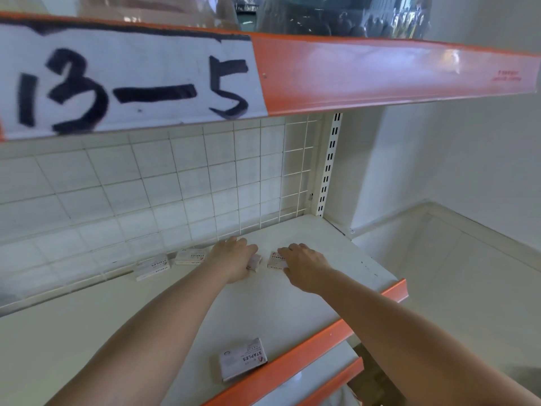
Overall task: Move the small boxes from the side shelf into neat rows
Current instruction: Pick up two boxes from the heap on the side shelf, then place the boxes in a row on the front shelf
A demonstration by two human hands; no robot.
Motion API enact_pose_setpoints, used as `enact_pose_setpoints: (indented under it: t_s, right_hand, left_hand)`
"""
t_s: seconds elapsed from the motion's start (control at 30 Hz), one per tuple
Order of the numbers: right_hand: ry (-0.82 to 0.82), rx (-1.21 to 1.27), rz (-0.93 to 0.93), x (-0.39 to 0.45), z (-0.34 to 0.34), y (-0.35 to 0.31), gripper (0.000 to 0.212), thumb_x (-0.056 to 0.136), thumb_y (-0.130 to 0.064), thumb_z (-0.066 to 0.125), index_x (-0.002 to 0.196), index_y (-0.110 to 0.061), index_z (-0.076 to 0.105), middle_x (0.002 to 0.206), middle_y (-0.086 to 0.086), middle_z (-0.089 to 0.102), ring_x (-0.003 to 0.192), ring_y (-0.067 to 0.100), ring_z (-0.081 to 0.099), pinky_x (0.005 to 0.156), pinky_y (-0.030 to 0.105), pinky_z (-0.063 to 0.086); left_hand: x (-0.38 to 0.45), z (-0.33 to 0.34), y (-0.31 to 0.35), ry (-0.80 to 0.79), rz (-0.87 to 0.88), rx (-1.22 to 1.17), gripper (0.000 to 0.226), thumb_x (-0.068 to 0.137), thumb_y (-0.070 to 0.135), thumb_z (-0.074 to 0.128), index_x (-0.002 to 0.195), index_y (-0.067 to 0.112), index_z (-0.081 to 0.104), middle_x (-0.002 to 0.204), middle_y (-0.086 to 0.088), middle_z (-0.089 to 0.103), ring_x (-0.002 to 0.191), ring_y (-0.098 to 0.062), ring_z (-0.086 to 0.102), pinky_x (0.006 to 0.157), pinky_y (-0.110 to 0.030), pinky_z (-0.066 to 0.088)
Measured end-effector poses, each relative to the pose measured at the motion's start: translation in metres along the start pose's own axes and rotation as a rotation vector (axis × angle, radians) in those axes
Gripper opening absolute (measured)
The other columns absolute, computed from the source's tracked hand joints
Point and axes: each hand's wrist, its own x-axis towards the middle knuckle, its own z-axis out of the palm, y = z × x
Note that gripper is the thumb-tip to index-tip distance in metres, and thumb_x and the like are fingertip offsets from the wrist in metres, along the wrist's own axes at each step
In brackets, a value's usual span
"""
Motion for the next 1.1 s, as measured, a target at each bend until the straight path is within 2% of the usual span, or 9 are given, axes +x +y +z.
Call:
enact_pose_setpoints:
  t_s: [0.23,0.53,0.63,0.77,0.83,1.0,1.1]
  right_hand:
    - [0.023,0.006,-0.008,-0.012,-0.003,-0.034,0.039,0.097,-0.019,0.046,0.135,-0.015,0.043,0.126,0.007,0.048,0.118,0.026,0.049,0.086,0.037,0.044]
    - [0.053,0.021,-0.12,-0.015,-0.002,-0.084,0.038,0.096,-0.015,0.046,0.133,-0.014,0.044,0.122,0.007,0.049,0.112,0.025,0.05,0.085,0.035,0.044]
    - [0.054,0.012,-0.176,-0.013,-0.004,-0.097,0.039,0.095,-0.014,0.046,0.134,-0.014,0.043,0.124,0.007,0.049,0.113,0.025,0.05,0.087,0.035,0.045]
    - [0.057,-0.009,-0.278,-0.012,-0.007,-0.118,0.042,0.096,-0.014,0.045,0.137,-0.014,0.041,0.126,0.006,0.048,0.113,0.023,0.049,0.088,0.034,0.046]
    - [0.052,-0.031,-0.337,-0.013,-0.006,-0.127,0.043,0.096,-0.015,0.045,0.139,-0.014,0.04,0.127,0.006,0.048,0.114,0.023,0.048,0.09,0.035,0.047]
    - [0.064,-0.058,-0.454,-0.014,-0.008,-0.149,0.041,0.096,-0.016,0.044,0.137,-0.014,0.041,0.13,0.007,0.047,0.118,0.024,0.048,0.09,0.036,0.047]
    - [0.065,-0.07,-0.515,-0.016,-0.007,-0.161,0.042,0.097,-0.016,0.044,0.139,-0.013,0.04,0.129,0.007,0.047,0.119,0.024,0.047,0.091,0.035,0.045]
  left_hand:
    - [-0.038,-0.005,-0.015,-0.011,-0.008,-0.042,0.032,0.085,0.022,0.052,0.117,0.018,0.05,0.119,-0.006,0.052,0.114,-0.027,0.048,0.077,-0.031,0.039]
    - [-0.091,-0.007,-0.043,0.002,-0.078,-0.075,0.024,0.082,0.022,0.052,0.106,0.018,0.053,0.109,-0.003,0.057,0.096,-0.026,0.058,0.072,-0.03,0.041]
    - [-0.11,-0.005,-0.052,-0.018,-0.133,-0.092,0.028,0.082,0.022,0.053,0.11,0.018,0.054,0.112,-0.003,0.059,0.101,-0.027,0.058,0.076,-0.03,0.043]
    - [-0.135,-0.006,-0.061,0.0,-0.223,-0.085,0.032,0.084,0.023,0.053,0.115,0.018,0.053,0.115,-0.004,0.058,0.102,-0.025,0.058,0.071,-0.026,0.036]
    - [-0.149,-0.006,-0.065,0.006,-0.273,-0.085,0.032,0.085,0.024,0.053,0.116,0.018,0.053,0.115,-0.005,0.057,0.104,-0.027,0.057,0.073,-0.028,0.037]
    - [-0.183,-0.003,-0.07,-0.015,-0.392,-0.128,0.031,0.084,0.024,0.054,0.114,0.017,0.053,0.112,-0.005,0.057,0.099,-0.027,0.059,0.078,-0.029,0.045]
    - [-0.2,-0.001,-0.07,-0.042,-0.457,-0.141,0.035,0.084,0.024,0.054,0.118,0.018,0.051,0.111,-0.005,0.056,0.098,-0.026,0.059,0.076,-0.029,0.043]
